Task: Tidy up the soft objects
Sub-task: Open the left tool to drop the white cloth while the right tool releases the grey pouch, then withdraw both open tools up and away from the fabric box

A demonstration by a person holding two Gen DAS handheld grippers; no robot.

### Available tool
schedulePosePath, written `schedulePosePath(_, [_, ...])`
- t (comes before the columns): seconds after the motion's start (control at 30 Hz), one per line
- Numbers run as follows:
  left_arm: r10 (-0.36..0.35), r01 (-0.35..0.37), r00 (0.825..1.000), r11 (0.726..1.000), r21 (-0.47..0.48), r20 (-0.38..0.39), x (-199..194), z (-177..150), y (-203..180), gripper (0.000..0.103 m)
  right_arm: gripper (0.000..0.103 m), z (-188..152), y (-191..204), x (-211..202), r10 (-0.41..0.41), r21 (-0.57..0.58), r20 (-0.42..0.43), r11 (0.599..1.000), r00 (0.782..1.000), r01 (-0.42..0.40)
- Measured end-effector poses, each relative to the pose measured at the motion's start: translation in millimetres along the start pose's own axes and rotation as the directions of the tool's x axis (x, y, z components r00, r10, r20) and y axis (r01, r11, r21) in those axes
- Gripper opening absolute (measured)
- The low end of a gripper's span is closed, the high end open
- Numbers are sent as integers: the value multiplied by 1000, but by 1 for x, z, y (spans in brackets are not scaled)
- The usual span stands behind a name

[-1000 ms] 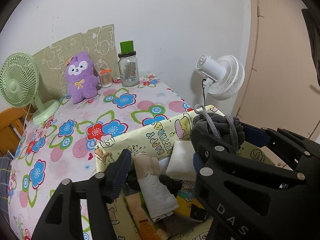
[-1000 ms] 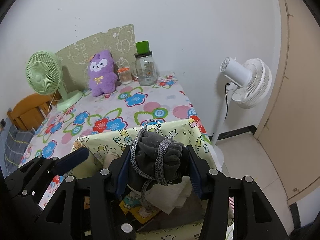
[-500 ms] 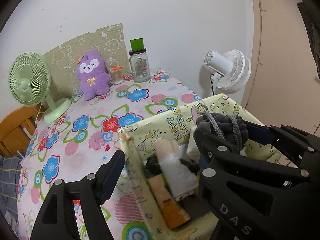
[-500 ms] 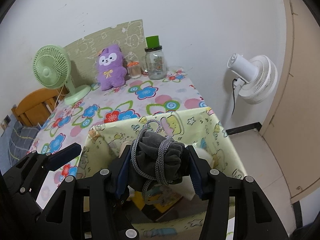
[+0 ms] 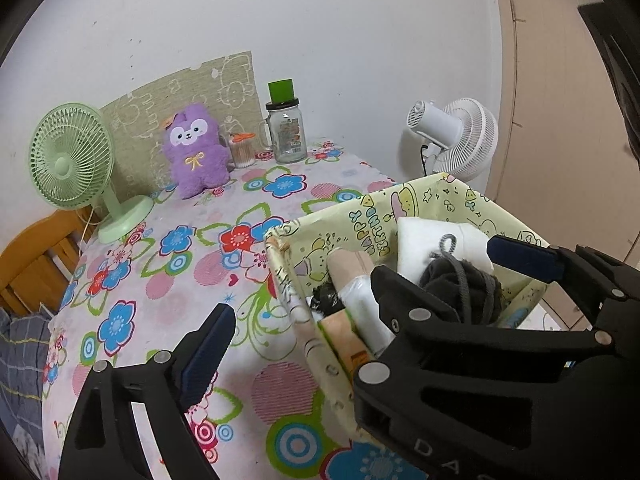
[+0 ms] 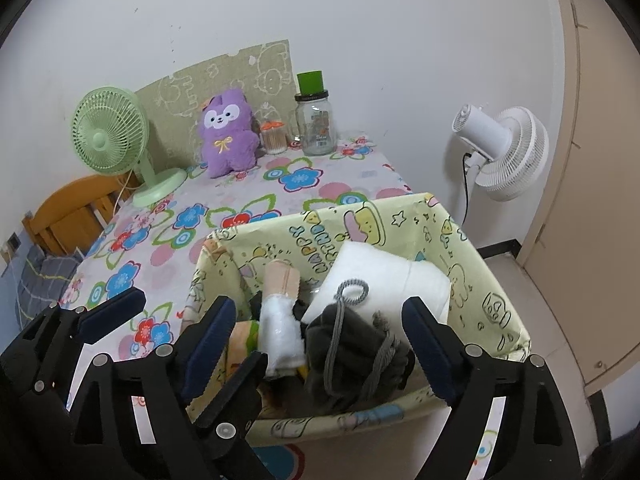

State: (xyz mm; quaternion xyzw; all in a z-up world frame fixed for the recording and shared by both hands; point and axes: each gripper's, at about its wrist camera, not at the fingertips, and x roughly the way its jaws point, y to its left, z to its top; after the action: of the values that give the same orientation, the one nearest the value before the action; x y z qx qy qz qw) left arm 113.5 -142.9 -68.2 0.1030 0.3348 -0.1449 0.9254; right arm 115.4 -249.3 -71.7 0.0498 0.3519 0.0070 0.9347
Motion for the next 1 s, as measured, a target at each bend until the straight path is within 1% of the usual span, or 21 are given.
schedulePosePath(0.23, [9, -9, 1000, 1000, -25, 22, -17, -8, 15, 93, 91, -4, 17, -13, -14, -18, 20, 1000, 1000, 15])
schedulePosePath(0.43, [38, -35, 998, 998, -47, 47, -32, -15, 30, 98, 94, -8, 31, -26, -21, -22, 45, 1000, 999, 22])
schedulePosePath(0.87, [95, -84, 991, 991, -107, 96, -69, -32, 66, 100, 95, -15, 66, -53, 3, -67, 98, 998, 995, 4])
schedulePosePath(1.0, [113, -99, 987, 987, -123, 111, -78, -36, 75, 101, 97, -17, 75, -61, 6, -80, 120, 997, 993, 4])
